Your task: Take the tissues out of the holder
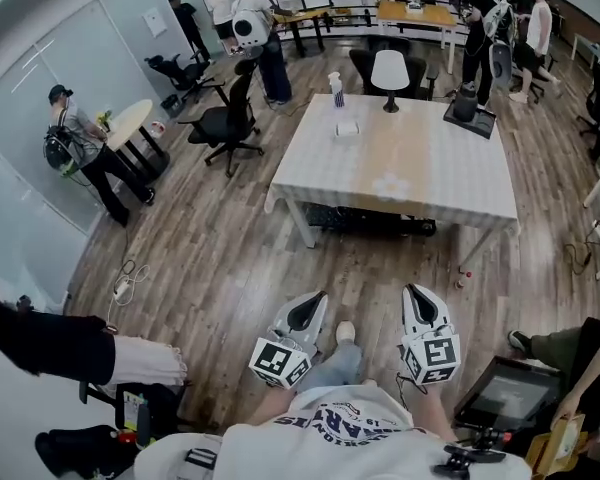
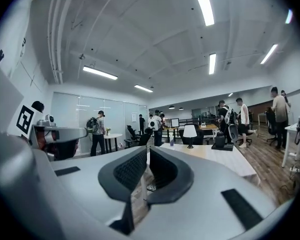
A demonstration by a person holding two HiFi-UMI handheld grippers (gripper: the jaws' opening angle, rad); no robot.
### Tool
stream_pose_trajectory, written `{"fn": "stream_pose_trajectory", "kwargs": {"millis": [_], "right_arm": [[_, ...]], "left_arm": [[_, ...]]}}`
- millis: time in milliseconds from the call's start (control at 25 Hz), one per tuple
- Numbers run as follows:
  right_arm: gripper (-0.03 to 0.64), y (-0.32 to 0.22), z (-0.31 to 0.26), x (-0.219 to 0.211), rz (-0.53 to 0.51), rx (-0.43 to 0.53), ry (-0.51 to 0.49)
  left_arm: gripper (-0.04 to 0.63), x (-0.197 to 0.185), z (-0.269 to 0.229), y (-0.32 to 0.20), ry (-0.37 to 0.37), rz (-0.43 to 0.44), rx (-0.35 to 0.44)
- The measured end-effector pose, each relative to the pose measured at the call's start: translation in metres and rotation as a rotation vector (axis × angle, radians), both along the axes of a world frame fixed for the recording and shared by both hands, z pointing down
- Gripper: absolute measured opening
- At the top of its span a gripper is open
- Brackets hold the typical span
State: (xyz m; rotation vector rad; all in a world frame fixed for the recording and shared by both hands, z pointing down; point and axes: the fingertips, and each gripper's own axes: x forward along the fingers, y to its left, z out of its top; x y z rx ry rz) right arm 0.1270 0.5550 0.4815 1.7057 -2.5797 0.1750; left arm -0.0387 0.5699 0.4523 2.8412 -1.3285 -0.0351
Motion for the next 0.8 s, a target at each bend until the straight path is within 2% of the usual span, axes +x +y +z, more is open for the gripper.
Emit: {"fn": "stream_pose_trajectory", "kwargs": {"millis": [120, 360, 800], "right_arm": [[0.009, -0.037, 0.004, 0.005, 0.016, -0.012, 0.003], [0.009, -0.125, -0.001, -0.007, 0.023, -0.025, 0.033], [0.009, -0.252, 0.002, -0.043, 0.059, -0.094, 0.044]], "left_arm": [[0.002, 0.001, -0.007, -0.044, -0.002, 0.005, 0.03], [0.002, -0.007, -0.015, -0.142, 0.027, 0.018, 0.036], [0.002, -0.041, -0.011, -0.28, 0.038, 0.053, 0.012]]}}
